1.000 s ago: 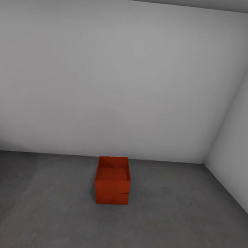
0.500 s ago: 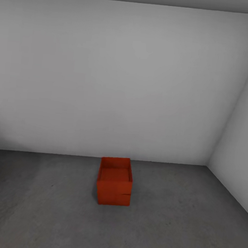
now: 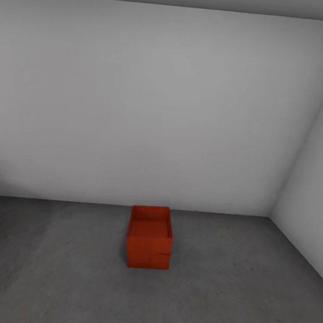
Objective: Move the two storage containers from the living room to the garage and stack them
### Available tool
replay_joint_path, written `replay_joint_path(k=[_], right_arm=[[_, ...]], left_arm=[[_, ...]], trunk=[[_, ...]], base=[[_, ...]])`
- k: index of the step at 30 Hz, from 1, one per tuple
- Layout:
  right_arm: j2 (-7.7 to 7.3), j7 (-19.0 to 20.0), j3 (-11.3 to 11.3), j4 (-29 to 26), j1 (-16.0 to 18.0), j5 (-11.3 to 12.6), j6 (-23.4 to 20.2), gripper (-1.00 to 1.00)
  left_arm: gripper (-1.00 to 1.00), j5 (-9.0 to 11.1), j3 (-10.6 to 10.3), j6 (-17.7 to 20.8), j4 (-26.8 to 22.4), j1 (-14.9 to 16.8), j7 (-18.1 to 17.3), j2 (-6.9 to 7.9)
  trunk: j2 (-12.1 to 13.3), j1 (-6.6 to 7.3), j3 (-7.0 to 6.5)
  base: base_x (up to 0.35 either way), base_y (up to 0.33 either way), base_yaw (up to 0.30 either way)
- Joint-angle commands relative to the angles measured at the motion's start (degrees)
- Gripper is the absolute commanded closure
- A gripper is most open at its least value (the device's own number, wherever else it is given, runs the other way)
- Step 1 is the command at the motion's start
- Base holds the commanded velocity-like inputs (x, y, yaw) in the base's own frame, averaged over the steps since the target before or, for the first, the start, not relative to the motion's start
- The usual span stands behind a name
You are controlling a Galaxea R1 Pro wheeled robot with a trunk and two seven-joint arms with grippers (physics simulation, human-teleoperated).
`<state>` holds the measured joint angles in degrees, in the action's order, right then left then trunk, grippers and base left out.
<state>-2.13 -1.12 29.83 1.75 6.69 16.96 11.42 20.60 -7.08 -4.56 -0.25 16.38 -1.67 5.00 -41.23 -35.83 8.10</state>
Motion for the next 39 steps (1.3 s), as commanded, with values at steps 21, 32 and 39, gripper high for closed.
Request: replay_joint_path(k=[21,32,39], right_arm=[[0.02,0.0,0.5,0.2,0.1,0.5,0.4,-1.00],[0.02,0.0,0.5,0.2,0.1,0.5,0.4,-1.00],[0.02,0.0,0.5,0.2,0.1,0.5,0.4,-1.00]], left_arm=[[-1.00,0.6,-0.5,-0.2,0.1,0.1,-0.2,0.01],[-1.00,0.6,-0.5,-0.2,0.1,0.1,-0.2,0.01],[-1.00,0.6,-0.5,-0.2,0.1,0.1,-0.2,0.01]], trunk=[[-0.1,-0.01,-1.72],[-0.1,-0.01,-2.31],[-0.1,-0.01,-2.63]], base=[[0.000,0.000,0.000],[0.000,0.000,0.000],[0.000,0.000,0.000]])
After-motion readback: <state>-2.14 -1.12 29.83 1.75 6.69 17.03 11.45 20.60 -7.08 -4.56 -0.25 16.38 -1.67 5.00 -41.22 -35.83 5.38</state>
